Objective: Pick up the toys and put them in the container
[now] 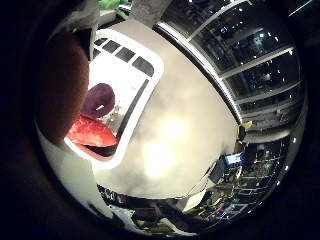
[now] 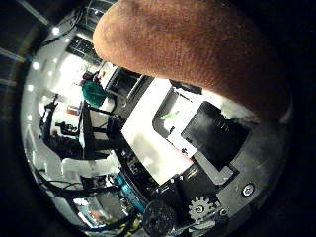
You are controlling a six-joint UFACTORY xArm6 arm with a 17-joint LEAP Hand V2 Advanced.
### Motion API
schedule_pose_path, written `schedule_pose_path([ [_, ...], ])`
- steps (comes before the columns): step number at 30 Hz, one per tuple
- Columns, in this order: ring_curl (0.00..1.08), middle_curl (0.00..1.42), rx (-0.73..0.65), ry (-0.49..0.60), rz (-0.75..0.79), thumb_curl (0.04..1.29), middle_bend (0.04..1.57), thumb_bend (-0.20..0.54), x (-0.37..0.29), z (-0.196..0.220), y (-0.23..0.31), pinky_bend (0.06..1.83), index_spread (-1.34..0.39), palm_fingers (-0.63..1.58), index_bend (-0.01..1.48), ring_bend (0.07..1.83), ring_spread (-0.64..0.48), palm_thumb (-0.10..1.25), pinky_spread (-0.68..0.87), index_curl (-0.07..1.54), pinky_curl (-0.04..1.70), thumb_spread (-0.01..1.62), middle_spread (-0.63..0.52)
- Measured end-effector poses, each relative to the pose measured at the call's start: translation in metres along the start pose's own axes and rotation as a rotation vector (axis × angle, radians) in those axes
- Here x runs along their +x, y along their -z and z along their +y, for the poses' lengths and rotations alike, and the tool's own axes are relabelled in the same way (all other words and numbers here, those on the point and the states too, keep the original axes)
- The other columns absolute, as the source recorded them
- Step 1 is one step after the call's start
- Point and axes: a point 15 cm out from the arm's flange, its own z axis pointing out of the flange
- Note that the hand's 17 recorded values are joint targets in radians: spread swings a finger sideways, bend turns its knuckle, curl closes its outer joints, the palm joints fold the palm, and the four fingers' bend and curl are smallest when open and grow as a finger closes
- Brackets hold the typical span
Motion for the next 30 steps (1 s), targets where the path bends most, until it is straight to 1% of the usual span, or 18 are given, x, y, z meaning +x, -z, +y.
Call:
schedule_pose_path([
  [1, 0.58, 0.53, -0.011, 0.018, 0.000, 0.40, 0.64, -0.036, -0.005, -0.003, -0.002, 0.79, -0.47, -0.19, 0.51, 0.70, -0.11, 0.86, -0.04, 0.67, 0.85, 1.11, -0.14],
  [2, 0.49, 0.47, -0.029, 0.034, -0.001, 0.39, 0.52, -0.037, -0.008, -0.004, -0.005, 0.71, -0.50, -0.22, 0.42, 0.58, -0.04, 0.83, 0.07, 0.58, 0.78, 1.09, -0.11],
  [3, 0.47, 0.46, -0.054, 0.048, -0.001, 0.39, 0.50, -0.036, -0.009, -0.004, -0.007, 0.69, -0.51, -0.19, 0.40, 0.56, -0.02, 0.83, 0.10, 0.56, 0.76, 1.08, -0.10],
  [4, 0.41, 0.41, -0.080, 0.059, -0.003, 0.38, 0.38, -0.040, -0.010, -0.004, -0.008, 0.61, -0.52, -0.21, 0.29, 0.46, 0.06, 0.79, 0.21, 0.50, 0.68, 1.06, -0.06],
  [6, 0.38, 0.38, -0.121, 0.068, -0.004, 0.37, 0.32, -0.040, -0.007, -0.005, -0.012, 0.57, -0.52, -0.19, 0.22, 0.42, 0.10, 0.77, 0.28, 0.46, 0.64, 1.04, -0.03],
  [7, 0.35, 0.36, -0.130, 0.065, -0.003, 0.36, 0.26, -0.042, -0.003, -0.005, -0.013, 0.53, -0.52, -0.15, 0.16, 0.37, 0.13, 0.73, 0.34, 0.42, 0.59, 1.02, 0.00],
  [9, 0.32, 0.33, -0.133, 0.048, 0.003, 0.35, 0.18, -0.035, 0.008, -0.002, -0.014, 0.48, -0.52, -0.10, 0.13, 0.31, 0.18, 0.69, 0.41, 0.35, 0.53, 0.99, 0.02],
  [13, 0.30, 0.31, -0.122, 0.006, 0.016, 0.33, 0.17, -0.031, 0.038, 0.007, -0.002, 0.46, -0.49, -0.06, 0.14, 0.28, 0.21, 0.66, 0.44, 0.30, 0.47, 0.99, 0.04],
  [16, 0.29, 0.29, -0.122, -0.055, 0.028, 0.32, 0.17, -0.028, 0.074, 0.028, 0.009, 0.44, -0.47, -0.04, 0.15, 0.26, 0.21, 0.65, 0.45, 0.27, 0.43, 0.99, 0.05],
  [19, 0.28, 0.28, -0.151, -0.127, 0.031, 0.32, 0.17, -0.028, 0.107, 0.070, 0.010, 0.44, -0.46, -0.03, 0.16, 0.25, 0.21, 0.63, 0.45, 0.27, 0.41, 0.99, 0.05],
  [23, 0.28, 0.28, -0.179, -0.239, 0.036, 0.31, 0.17, -0.027, 0.151, 0.139, 0.020, 0.44, -0.45, -0.02, 0.17, 0.24, 0.21, 0.63, 0.44, 0.27, 0.38, 0.99, 0.06],
  [30, 0.27, 0.27, -0.204, -0.380, 0.051, 0.31, 0.18, -0.026, 0.197, 0.246, 0.040, 0.43, -0.43, 0.00, 0.18, 0.22, 0.21, 0.62, 0.44, 0.28, 0.35, 1.00, 0.06],
])
